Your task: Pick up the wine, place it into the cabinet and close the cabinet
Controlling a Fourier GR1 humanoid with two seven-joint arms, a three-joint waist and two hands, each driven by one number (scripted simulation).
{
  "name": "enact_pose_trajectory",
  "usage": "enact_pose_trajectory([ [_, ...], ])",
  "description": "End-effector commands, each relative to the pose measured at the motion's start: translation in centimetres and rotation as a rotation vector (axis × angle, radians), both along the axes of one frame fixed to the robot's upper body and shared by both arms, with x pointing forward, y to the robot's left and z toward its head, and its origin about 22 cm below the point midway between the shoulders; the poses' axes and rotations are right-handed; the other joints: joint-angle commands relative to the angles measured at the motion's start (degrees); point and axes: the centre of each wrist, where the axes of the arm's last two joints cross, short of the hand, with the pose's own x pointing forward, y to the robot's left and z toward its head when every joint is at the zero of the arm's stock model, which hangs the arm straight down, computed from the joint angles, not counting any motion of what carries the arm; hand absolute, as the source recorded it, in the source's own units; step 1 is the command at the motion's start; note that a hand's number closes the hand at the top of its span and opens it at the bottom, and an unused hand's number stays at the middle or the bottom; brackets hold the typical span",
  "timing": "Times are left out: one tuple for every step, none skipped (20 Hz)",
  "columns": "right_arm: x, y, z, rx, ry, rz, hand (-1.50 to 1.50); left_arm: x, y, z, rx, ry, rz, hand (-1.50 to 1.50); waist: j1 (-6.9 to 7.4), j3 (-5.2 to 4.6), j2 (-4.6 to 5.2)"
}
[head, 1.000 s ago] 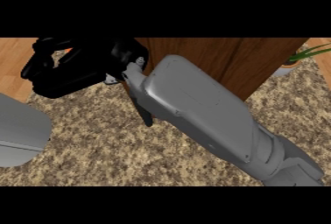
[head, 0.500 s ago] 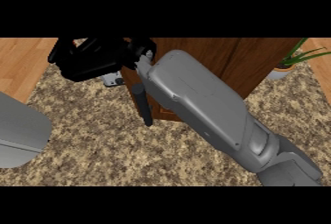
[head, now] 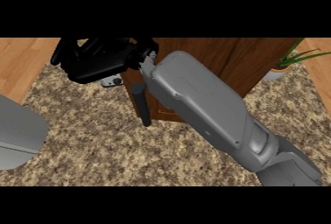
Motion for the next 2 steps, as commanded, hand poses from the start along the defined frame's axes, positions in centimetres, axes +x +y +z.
enact_pose_trajectory([
  [5.16,-8.67,-2.2,-0.015,0.074,-0.348,1.5,0.29,-1.08,0.03,-0.037,0.009,-0.036,-1.5,-3.99,2.11,3.35],
  [5.26,-8.66,-1.96,-0.01,0.061,-0.359,1.5,0.15,-1.35,-0.06,-0.033,0.014,-0.038,-1.5,-3.41,2.09,3.44],
])
